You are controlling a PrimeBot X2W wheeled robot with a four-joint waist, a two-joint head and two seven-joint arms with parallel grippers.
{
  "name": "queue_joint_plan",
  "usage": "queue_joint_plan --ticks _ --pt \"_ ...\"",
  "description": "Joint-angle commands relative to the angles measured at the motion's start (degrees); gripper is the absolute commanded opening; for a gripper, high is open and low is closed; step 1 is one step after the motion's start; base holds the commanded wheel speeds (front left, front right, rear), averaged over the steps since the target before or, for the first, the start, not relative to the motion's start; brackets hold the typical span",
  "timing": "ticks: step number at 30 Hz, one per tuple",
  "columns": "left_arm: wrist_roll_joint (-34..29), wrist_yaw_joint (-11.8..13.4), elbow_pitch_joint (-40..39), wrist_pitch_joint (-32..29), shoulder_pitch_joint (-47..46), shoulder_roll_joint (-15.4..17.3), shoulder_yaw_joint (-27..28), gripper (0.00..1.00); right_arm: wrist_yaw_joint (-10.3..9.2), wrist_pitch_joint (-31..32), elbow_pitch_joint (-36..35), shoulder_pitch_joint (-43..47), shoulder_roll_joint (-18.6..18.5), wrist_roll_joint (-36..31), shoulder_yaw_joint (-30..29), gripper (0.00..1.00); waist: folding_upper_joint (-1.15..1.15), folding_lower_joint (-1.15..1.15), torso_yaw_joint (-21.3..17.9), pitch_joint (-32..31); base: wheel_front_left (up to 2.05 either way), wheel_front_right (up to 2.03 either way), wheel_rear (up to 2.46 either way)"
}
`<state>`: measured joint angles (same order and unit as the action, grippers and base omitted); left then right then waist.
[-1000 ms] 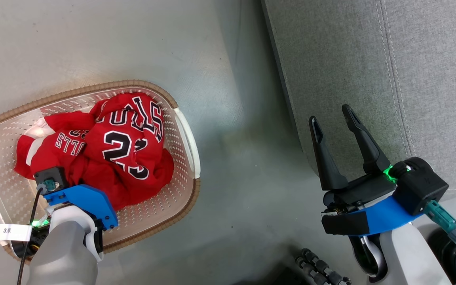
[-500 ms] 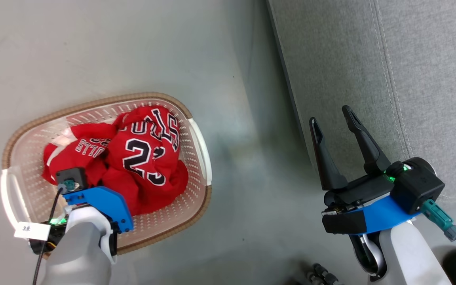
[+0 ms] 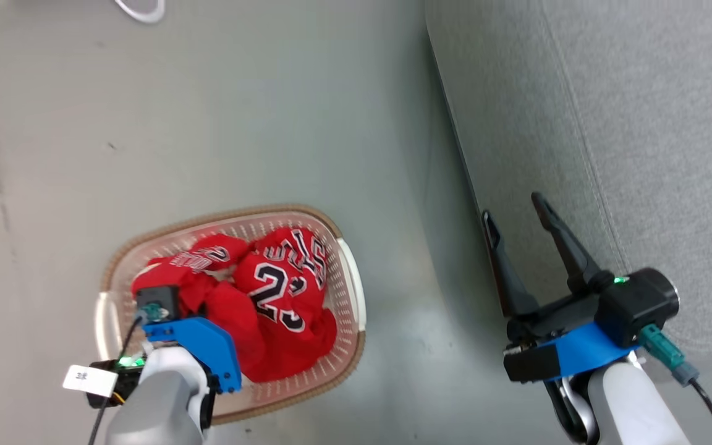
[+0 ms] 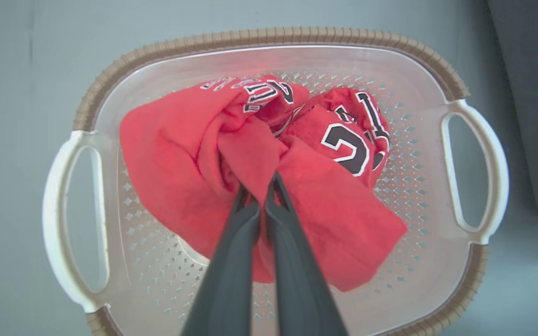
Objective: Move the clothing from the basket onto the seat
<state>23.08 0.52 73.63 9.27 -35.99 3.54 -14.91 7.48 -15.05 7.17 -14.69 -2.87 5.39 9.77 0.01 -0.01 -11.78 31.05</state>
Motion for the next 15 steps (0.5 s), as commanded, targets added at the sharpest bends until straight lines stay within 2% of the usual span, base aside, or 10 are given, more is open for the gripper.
queue_joint_plan --ticks 1,8,15 --pt "-0.9 -1.0 -0.1 0.5 1.0 -0.2 -1.2 0.00 0.03 -0.2 0.6 1.3 0.0 -0.8 -0.2 1.00 -0.01 0.01 2.7 -5.3 0.00 0.00 0.00" --pt "-1.5 -3.8 -0.1 0.5 2.7 -0.6 -4.9 0.00 0.03 -0.2 2.3 3.7 0.0 -1.3 -0.6 1.00 -0.01 0.01 5.4 -12.9 0.00 0.00 0.00" --pt "2.1 -6.5 -4.3 -1.1 5.5 -0.7 -10.1 0.00 0.03 -0.2 3.9 6.5 0.0 -1.7 -1.8 1.00 -0.01 0.01 7.6 -19.1 0.00 0.00 0.00"
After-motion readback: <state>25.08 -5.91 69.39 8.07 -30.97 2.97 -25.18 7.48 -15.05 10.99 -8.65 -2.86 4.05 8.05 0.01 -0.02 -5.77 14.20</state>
